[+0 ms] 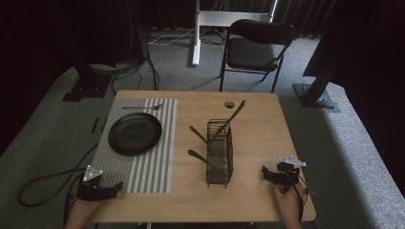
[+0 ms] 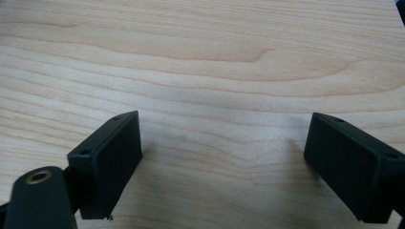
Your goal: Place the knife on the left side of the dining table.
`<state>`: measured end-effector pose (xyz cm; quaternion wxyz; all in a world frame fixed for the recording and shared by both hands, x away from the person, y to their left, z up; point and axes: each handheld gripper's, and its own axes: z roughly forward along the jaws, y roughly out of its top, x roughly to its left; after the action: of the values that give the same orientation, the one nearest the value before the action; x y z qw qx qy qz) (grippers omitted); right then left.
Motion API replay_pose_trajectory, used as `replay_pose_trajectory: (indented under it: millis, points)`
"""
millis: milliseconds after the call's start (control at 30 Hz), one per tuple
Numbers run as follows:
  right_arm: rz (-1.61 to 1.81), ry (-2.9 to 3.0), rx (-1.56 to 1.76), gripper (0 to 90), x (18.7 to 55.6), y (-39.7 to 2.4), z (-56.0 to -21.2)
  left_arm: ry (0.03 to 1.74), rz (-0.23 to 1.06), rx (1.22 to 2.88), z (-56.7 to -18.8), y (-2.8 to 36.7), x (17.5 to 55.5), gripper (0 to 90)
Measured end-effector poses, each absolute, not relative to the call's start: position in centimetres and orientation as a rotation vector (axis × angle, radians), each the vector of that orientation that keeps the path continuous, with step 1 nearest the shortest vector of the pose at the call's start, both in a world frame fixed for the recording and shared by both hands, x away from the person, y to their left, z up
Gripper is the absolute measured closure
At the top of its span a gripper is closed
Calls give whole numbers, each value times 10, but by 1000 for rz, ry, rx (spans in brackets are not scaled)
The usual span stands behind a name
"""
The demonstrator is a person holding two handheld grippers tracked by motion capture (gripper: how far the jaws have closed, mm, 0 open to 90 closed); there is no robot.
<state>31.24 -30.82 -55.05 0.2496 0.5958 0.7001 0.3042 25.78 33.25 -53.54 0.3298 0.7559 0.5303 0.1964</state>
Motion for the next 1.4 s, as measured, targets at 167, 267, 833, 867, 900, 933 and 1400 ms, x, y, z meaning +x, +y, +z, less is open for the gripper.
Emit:
replay_pose_trajectory:
  millis: [167,267,833,867,900,933,1400]
  points:
    - [828,1907,1621,118,312,-308,-551,1336,518,1964,-523,324,262,37]
    - [828,1906,1623,117,312,-308,-551,1291,506,1975,-517,315,266,37]
    - [828,1906,1622,117,312,-308,-551,1087,467,2036,-480,264,295,45]
    - [828,1907,1622,117,312,-308,-551,1073,451,2043,-478,260,297,45]
    - [828,1907,1622,118,312,-308,-551,1061,450,2045,-476,256,299,45]
    - [828,1906,1622,117,312,-308,-551,1048,448,2047,-474,252,301,45]
    - [829,1907,1620,118,312,-308,-551,880,433,2067,-438,208,321,45]
